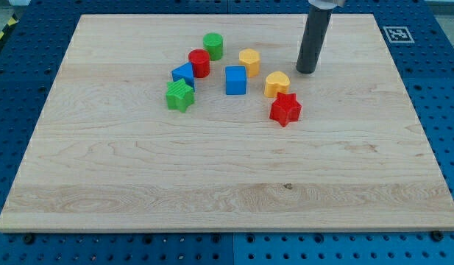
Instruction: Separate blue triangle and the green star
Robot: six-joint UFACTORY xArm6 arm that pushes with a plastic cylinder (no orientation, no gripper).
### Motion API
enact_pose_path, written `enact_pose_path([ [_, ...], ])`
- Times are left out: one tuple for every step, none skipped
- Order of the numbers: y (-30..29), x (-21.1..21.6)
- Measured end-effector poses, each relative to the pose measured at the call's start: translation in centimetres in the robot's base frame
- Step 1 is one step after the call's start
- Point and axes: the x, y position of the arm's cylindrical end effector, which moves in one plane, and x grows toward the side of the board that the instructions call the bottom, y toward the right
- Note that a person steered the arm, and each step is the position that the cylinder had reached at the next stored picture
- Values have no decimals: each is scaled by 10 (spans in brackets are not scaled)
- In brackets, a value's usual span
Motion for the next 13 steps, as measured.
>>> enact_pose_path([
  [-2,-8],
  [-41,-47],
  [-113,-83],
  [-194,-93],
  [-228,-36],
  [-230,5],
  [-230,5],
  [-230,15],
  [-230,20],
  [-237,25],
  [-238,38],
  [-228,40],
  [-225,55],
])
